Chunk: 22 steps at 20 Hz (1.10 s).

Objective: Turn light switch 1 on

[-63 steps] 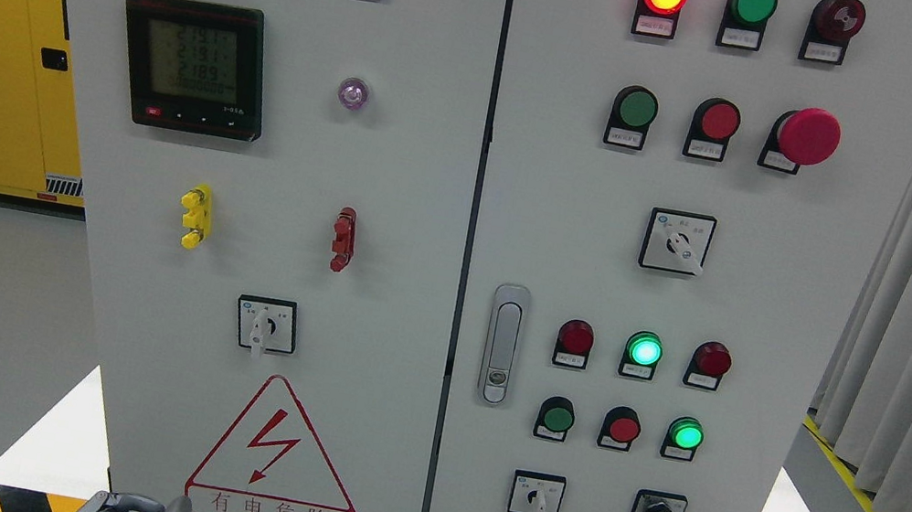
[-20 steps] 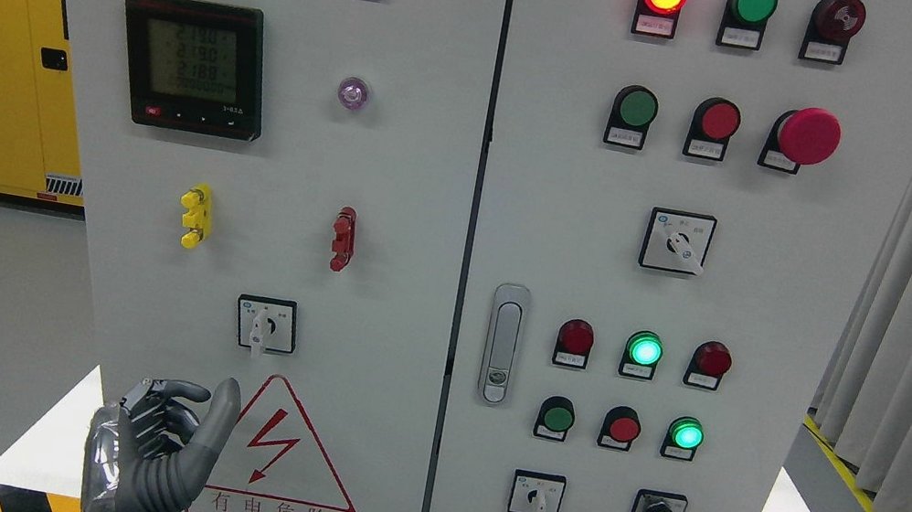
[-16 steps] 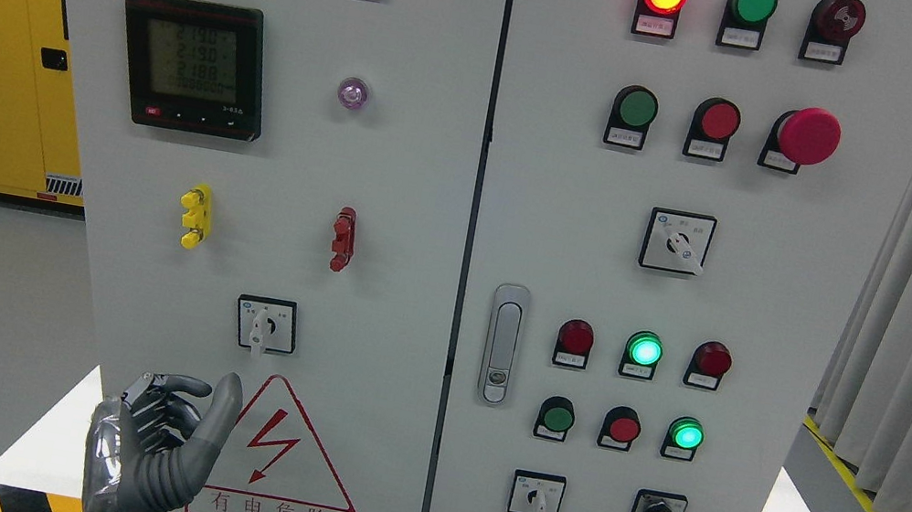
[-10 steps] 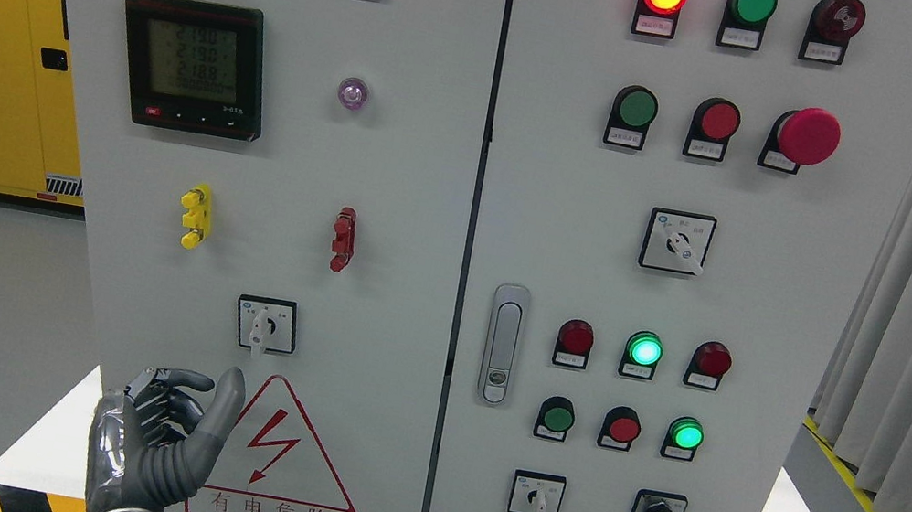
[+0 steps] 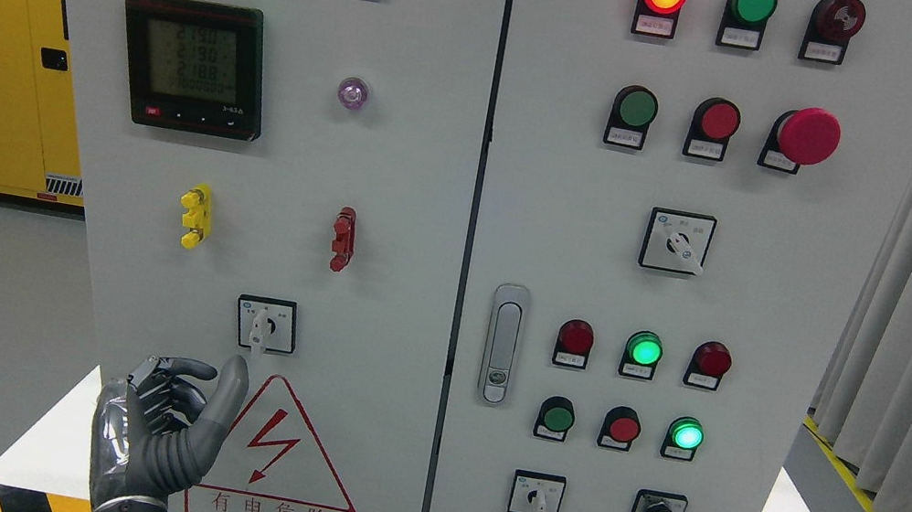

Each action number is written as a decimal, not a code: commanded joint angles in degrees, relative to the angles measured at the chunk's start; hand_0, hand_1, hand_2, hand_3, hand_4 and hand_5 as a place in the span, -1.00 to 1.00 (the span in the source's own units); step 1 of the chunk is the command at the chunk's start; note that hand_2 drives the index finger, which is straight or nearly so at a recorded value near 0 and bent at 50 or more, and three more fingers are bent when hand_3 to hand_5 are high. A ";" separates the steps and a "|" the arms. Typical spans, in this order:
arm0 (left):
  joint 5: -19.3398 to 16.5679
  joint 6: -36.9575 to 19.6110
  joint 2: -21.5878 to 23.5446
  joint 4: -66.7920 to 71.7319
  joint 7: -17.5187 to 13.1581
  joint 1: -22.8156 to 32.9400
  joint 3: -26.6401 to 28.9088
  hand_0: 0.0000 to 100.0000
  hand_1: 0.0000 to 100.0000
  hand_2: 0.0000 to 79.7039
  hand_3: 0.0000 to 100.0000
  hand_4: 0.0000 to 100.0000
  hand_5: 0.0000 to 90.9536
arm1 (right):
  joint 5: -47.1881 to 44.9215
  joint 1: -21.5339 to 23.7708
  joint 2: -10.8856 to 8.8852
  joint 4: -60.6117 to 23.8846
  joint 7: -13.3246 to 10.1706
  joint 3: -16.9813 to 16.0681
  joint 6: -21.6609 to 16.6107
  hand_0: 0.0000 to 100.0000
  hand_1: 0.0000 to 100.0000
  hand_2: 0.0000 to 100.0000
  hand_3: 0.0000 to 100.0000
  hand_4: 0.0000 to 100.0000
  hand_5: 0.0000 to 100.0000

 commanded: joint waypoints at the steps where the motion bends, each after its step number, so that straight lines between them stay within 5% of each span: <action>1: -0.47 1.04 -0.30 0.32 0.11 -1.29 -0.26 -0.65 0.34 0.46 0.78 0.72 0.84 | -1.67 0.01 0.00 0.00 -0.05 0.00 0.04 -1.00 0.00 -0.92 -1.00 -1.00 -1.00; 22: -0.83 2.54 -0.66 2.60 0.11 -3.93 -0.78 -0.77 0.35 0.49 0.80 0.73 0.85 | -1.67 0.01 0.00 0.00 -0.04 0.00 0.04 -1.00 0.00 -0.92 -1.00 -1.00 -1.00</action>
